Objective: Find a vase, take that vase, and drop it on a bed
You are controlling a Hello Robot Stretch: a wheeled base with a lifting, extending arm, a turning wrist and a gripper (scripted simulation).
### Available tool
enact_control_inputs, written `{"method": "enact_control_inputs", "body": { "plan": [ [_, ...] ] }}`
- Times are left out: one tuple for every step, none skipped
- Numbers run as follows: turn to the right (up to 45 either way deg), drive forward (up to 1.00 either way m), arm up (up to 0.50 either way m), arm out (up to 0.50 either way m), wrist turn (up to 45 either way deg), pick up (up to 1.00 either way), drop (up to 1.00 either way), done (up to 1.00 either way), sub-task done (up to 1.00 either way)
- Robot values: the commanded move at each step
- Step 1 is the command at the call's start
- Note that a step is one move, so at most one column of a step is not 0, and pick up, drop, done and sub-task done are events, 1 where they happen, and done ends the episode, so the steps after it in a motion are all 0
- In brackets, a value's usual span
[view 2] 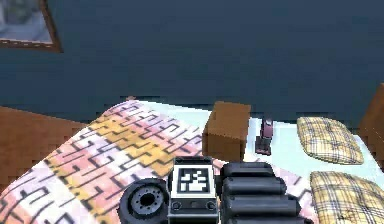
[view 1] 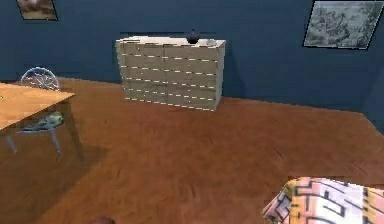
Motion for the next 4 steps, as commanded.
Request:
{"method": "enact_control_inputs", "body": {
  "plan": [
    [15.0,0.0,0.0,0.0,0.0,0.0,0.0,0.0,0.0],
    [0.0,0.25,0.0,0.0,0.0,0.0,0.0,0.0,0.0],
    [6.0,0.0,0.0,0.0,0.0,0.0,0.0,0.0,0.0],
    [0.0,0.05,0.0,0.0,0.0,0.0,0.0,0.0,0.0]
  ]
}}
